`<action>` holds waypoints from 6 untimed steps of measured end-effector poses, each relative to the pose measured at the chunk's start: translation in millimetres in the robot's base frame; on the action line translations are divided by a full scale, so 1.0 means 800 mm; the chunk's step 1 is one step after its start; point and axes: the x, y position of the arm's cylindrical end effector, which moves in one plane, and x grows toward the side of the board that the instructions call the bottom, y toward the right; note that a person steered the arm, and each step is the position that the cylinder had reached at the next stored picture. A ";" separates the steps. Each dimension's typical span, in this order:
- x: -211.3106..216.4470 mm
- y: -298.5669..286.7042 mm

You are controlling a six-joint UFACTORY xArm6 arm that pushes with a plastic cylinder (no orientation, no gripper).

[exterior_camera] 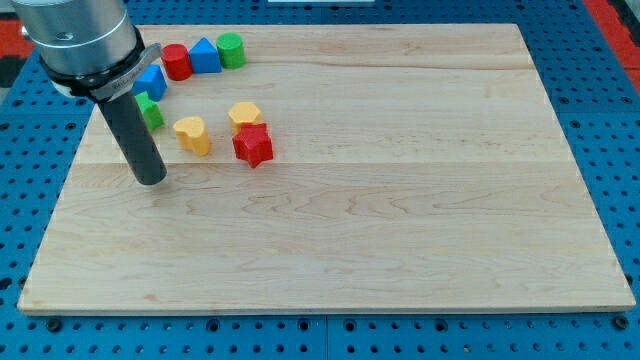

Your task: Push the yellow hexagon towards the right of yellow heart

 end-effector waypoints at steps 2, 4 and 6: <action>0.001 0.001; -0.007 0.122; -0.048 0.184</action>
